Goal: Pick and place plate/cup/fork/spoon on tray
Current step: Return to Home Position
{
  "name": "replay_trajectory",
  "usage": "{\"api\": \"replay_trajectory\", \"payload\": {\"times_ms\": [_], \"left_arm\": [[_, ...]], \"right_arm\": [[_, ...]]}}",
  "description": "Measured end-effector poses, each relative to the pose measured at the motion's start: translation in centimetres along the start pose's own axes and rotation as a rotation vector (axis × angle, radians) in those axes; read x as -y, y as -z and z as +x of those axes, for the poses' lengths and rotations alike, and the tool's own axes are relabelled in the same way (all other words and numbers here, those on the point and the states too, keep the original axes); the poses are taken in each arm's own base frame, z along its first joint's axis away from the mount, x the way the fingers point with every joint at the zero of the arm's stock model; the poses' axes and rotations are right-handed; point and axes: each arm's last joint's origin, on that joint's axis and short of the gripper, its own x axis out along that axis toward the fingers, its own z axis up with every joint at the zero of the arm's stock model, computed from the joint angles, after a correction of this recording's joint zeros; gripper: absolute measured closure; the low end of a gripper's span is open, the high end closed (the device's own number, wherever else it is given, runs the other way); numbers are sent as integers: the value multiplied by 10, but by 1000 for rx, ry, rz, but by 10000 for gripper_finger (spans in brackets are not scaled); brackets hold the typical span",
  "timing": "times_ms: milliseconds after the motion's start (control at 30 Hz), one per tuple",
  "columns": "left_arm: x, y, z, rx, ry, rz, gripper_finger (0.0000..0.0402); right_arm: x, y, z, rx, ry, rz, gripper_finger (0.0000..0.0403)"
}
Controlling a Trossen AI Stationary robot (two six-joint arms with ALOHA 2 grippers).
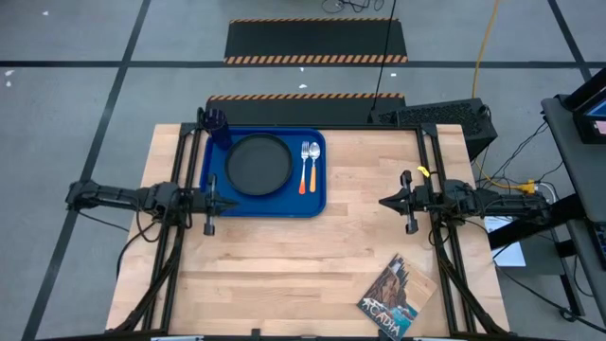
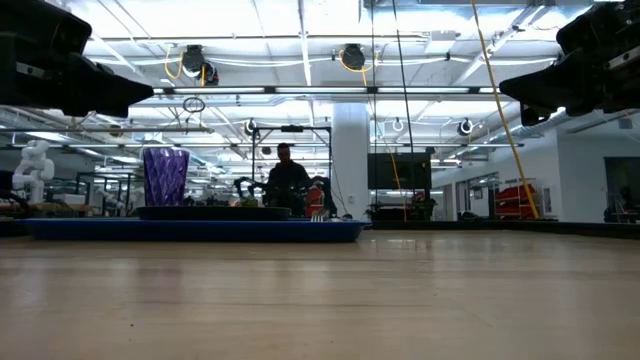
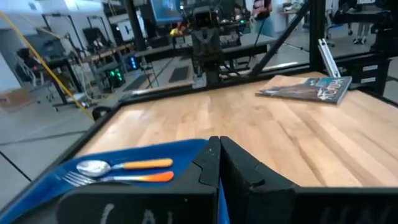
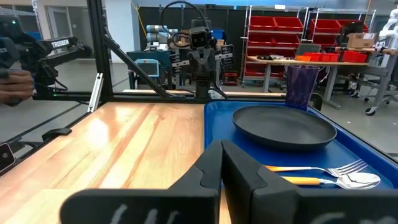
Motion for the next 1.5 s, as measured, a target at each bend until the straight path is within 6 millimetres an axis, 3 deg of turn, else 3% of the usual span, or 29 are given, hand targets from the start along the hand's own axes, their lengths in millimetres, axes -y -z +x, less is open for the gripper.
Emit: {"api": "replay_trajectory", "payload": {"times_ms": [367,767,1033,1500], "left_arm": [[-7,-5,-1,75,25,-14,395],[-9,-1,-7,35,-20,-29,399],[-9,0,-7,25,-24,-112,372],[-9,0,-6,22,-24,-127,369]], "right_arm": [[0,0,0,0,0,0,403],[0,0,0,0,-1,0,403],[0,0,0,0,-1,0,403],[0,0,0,0,-1,0,403]]}}
